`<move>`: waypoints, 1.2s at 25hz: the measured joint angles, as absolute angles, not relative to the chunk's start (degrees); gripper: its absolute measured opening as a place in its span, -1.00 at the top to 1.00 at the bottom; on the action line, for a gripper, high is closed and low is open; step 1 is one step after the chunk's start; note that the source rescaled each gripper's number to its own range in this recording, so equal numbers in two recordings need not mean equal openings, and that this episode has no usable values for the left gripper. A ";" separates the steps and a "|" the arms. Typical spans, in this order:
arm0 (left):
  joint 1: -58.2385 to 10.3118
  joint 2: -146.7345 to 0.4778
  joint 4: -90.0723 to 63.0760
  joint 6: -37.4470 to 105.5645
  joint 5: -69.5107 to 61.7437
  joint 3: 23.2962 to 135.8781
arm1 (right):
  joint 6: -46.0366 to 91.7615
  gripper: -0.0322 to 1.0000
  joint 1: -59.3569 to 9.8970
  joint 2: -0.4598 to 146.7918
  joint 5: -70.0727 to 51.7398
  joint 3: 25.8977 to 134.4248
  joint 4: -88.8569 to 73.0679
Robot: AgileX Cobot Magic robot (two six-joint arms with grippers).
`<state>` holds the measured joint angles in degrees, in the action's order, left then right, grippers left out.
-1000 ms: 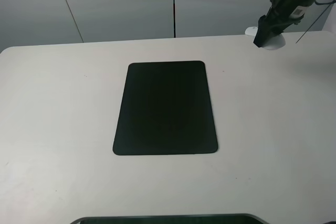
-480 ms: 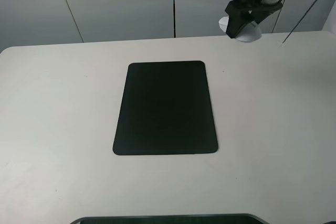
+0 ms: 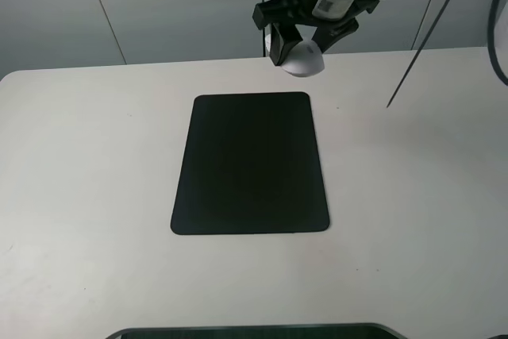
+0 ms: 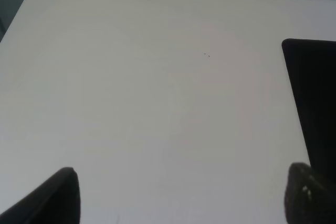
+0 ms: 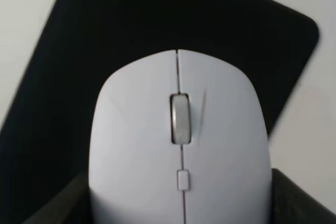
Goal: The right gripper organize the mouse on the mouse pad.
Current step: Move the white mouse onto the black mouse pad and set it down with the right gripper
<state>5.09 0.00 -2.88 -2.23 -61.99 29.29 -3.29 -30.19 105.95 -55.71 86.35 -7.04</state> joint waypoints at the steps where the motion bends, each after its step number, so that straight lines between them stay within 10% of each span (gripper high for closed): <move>1: 5.09 0.00 -2.88 -2.23 -61.99 29.29 | -5.55 0.94 -31.10 105.95 -55.01 86.35 -6.68; 30: 5.09 0.00 -2.88 -2.23 -61.99 29.29 | -37.39 0.94 -42.68 122.97 -46.41 86.67 13.00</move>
